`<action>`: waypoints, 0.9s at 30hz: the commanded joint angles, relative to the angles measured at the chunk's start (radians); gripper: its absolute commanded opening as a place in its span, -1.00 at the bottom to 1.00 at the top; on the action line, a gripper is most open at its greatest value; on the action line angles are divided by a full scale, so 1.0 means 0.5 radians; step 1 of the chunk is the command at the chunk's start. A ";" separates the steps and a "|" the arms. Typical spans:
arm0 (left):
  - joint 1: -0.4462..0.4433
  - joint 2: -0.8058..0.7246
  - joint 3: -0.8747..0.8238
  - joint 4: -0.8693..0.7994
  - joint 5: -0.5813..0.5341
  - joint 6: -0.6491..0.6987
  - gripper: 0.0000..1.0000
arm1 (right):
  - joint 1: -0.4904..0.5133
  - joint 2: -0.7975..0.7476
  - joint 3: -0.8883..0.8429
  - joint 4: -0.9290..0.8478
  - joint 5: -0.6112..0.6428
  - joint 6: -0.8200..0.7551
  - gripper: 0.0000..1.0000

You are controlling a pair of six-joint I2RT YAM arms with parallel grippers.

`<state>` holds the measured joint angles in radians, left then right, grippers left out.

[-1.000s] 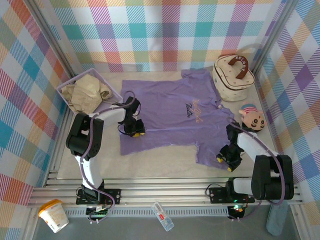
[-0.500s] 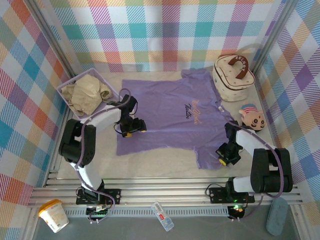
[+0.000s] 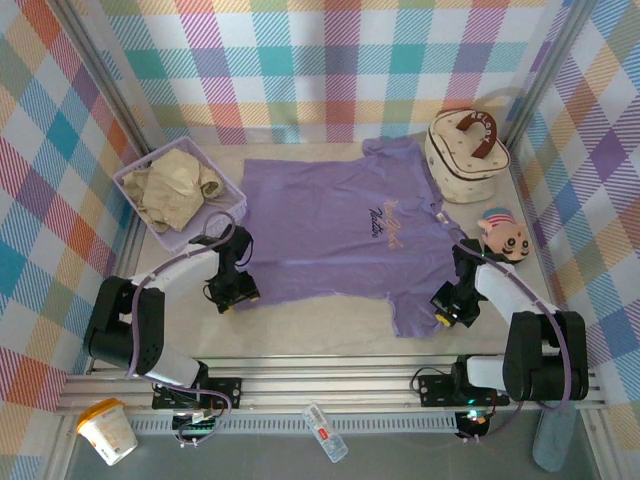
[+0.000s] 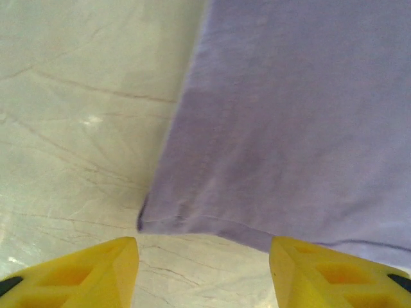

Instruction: Fold and stack the mixed laundry pile

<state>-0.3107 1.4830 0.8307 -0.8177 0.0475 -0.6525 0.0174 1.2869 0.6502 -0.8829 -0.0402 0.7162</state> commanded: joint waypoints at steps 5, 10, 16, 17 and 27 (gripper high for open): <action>0.014 0.112 -0.135 0.323 -0.042 -0.304 -0.10 | 0.003 -0.043 0.003 -0.012 -0.060 -0.054 -1.00; 0.014 0.074 -0.214 0.311 -0.132 -0.282 -0.74 | 0.005 -0.110 0.023 -0.069 -0.031 -0.048 -1.00; 0.017 -0.064 -0.221 0.204 -0.191 -0.211 -0.99 | 0.005 -0.331 0.087 -0.281 0.038 0.046 -1.00; 0.017 -0.087 -0.218 0.187 -0.186 -0.203 -1.00 | 0.005 -0.387 0.109 -0.343 0.045 0.069 -1.00; 0.034 -0.320 -0.031 -0.023 -0.176 -0.102 -1.00 | 0.005 -0.612 0.421 -0.452 -0.010 0.063 -1.00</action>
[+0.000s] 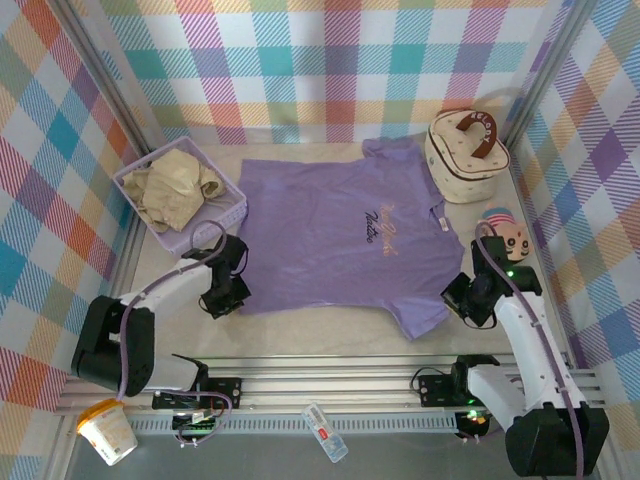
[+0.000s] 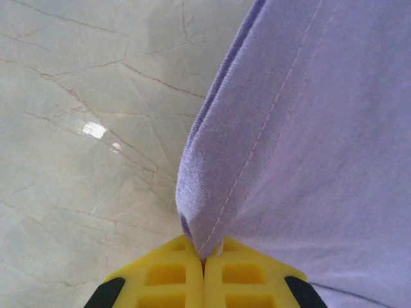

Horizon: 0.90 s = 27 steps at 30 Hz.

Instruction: Fold and stack the mixed laundry pile

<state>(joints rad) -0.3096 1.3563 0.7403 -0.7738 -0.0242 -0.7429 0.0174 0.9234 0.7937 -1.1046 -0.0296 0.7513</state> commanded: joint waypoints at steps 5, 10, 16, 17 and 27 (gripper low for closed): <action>0.148 0.062 0.520 -0.152 -0.077 0.196 -1.00 | 0.004 0.486 0.535 0.125 0.004 -0.149 -1.00; 0.294 0.266 0.786 -0.069 -0.067 0.224 -1.00 | 0.004 0.819 0.910 0.272 0.035 -0.232 -1.00; 0.393 0.560 1.059 0.001 -0.072 0.218 -1.00 | 0.002 1.211 1.211 0.449 0.040 -0.259 -1.00; 0.403 0.613 1.106 0.000 -0.066 0.224 -1.00 | 0.003 1.285 1.273 0.467 0.031 -0.263 -1.00; 0.426 1.201 1.751 -0.172 0.011 0.274 0.25 | 0.004 2.189 2.302 0.592 -0.159 -0.297 0.26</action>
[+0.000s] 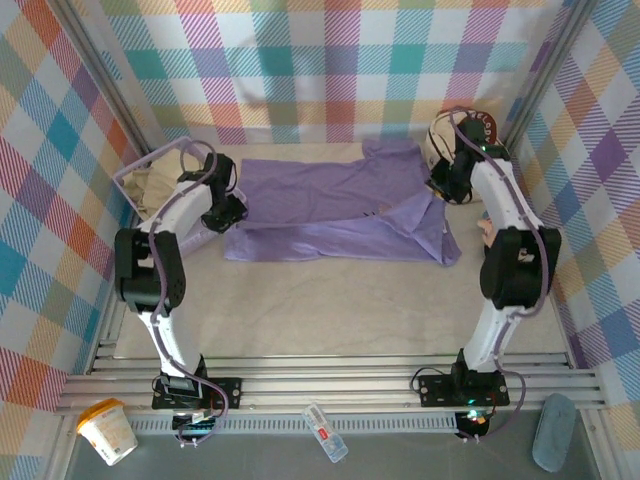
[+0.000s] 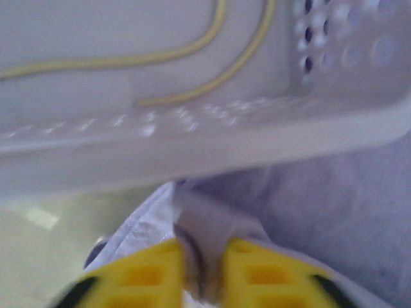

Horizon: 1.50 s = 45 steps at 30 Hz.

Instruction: Fold and stack the mixed laundry pile

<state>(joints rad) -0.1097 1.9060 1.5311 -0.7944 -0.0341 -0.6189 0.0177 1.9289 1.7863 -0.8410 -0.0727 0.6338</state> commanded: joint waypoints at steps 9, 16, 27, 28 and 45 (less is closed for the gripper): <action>-0.011 -0.224 -0.121 -0.037 0.154 0.037 0.46 | 0.016 -0.071 0.082 -0.004 -0.155 -0.284 0.47; -0.180 -0.384 -0.505 0.291 0.507 -0.059 -0.29 | 0.068 -0.420 -0.670 0.043 -0.156 -0.289 0.08; -0.260 -0.043 -0.604 0.493 0.294 -0.206 -0.46 | 0.179 -0.067 -0.830 0.116 0.062 -0.056 -0.17; -0.251 -0.030 -0.593 0.471 0.257 -0.160 -0.46 | 0.179 -0.035 -0.818 0.100 0.102 -0.069 -0.17; -0.240 -0.100 -0.865 0.213 0.239 0.302 -0.43 | 0.164 0.155 -0.723 -0.324 0.708 -0.461 -0.15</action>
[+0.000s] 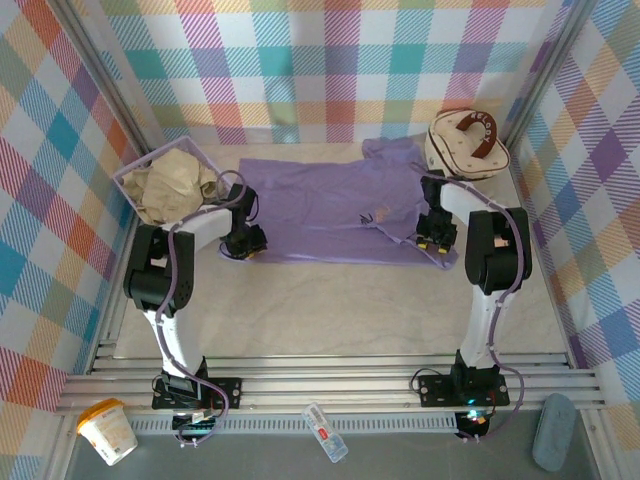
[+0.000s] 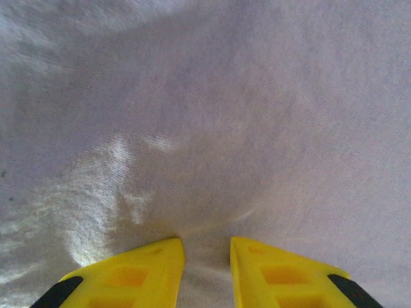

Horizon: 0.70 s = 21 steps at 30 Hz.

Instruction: Fold and stack the mixed laundry pile

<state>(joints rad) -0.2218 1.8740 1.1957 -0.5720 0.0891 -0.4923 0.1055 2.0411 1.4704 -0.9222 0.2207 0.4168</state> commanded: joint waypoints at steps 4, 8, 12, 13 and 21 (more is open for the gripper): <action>-0.071 -0.222 -0.464 -0.219 -0.005 -0.057 -0.43 | -0.011 -0.245 -0.309 -0.180 0.058 0.040 -0.15; -0.072 -0.440 -0.655 -0.234 -0.022 -0.132 -0.41 | -0.012 -0.448 -0.514 -0.140 -0.094 0.041 -0.14; -0.076 -0.562 -0.568 -0.330 -0.050 -0.100 -0.10 | -0.011 -0.667 -0.612 -0.116 -0.272 -0.004 -0.14; -0.075 -0.566 -0.507 -0.343 -0.045 -0.093 -0.04 | -0.008 -0.708 -0.629 -0.107 -0.327 -0.021 -0.14; -0.075 -0.267 -0.226 -0.244 -0.050 -0.164 -0.06 | 0.003 -0.770 -0.869 0.093 -0.557 -0.032 -0.29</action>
<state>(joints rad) -0.2596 1.6886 1.0546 -0.6949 0.0837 -0.5449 0.1047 1.6524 1.0752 -0.9081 0.0010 0.4053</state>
